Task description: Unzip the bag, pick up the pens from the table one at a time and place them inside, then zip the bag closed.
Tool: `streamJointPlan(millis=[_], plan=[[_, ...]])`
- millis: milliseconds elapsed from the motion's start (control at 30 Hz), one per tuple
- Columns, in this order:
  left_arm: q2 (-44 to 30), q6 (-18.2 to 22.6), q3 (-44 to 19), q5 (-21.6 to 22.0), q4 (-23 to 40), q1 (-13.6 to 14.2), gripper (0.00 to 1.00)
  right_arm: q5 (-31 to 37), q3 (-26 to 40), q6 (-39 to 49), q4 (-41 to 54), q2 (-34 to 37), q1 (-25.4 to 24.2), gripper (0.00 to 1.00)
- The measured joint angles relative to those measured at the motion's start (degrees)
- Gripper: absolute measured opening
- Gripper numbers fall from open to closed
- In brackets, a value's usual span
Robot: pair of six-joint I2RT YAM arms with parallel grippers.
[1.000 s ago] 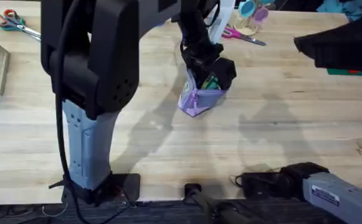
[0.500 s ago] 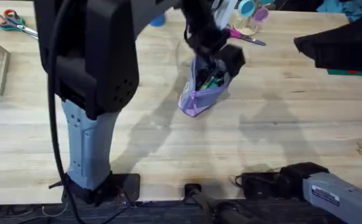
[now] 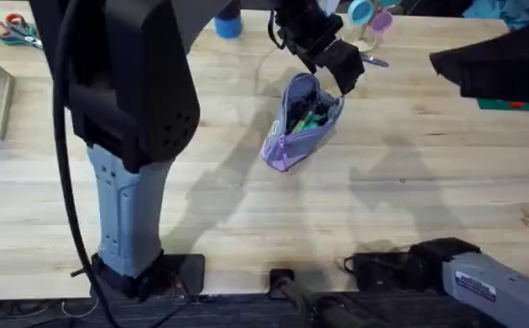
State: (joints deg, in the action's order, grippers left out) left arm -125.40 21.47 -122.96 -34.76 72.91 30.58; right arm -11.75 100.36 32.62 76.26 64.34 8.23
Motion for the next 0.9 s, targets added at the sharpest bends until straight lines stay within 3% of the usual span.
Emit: streamJointPlan(millis=[200,333,500,700,900], plan=[[0.0,0.2,0.0,-0.2,-0.2,-2.0,0.995,0.0,0.0,0.0,-1.1,0.0,0.0,0.996],[0.4,0.3,0.0,-0.1,1.2,-5.3,0.995,0.0,0.0,0.0,-3.2,0.0,0.0,0.996],[5.2,0.9,2.3,0.3,0.8,-5.6,0.995,0.0,0.0,0.0,-4.6,0.0,0.0,0.996],[18.7,2.2,16.3,0.2,-5.0,-6.2,0.995,0.0,0.0,0.2,-4.9,0.0,0.0,0.995],[34.0,2.7,35.9,0.3,-13.6,-12.5,0.995,0.0,0.0,0.2,-4.9,0.0,0.0,0.995]])
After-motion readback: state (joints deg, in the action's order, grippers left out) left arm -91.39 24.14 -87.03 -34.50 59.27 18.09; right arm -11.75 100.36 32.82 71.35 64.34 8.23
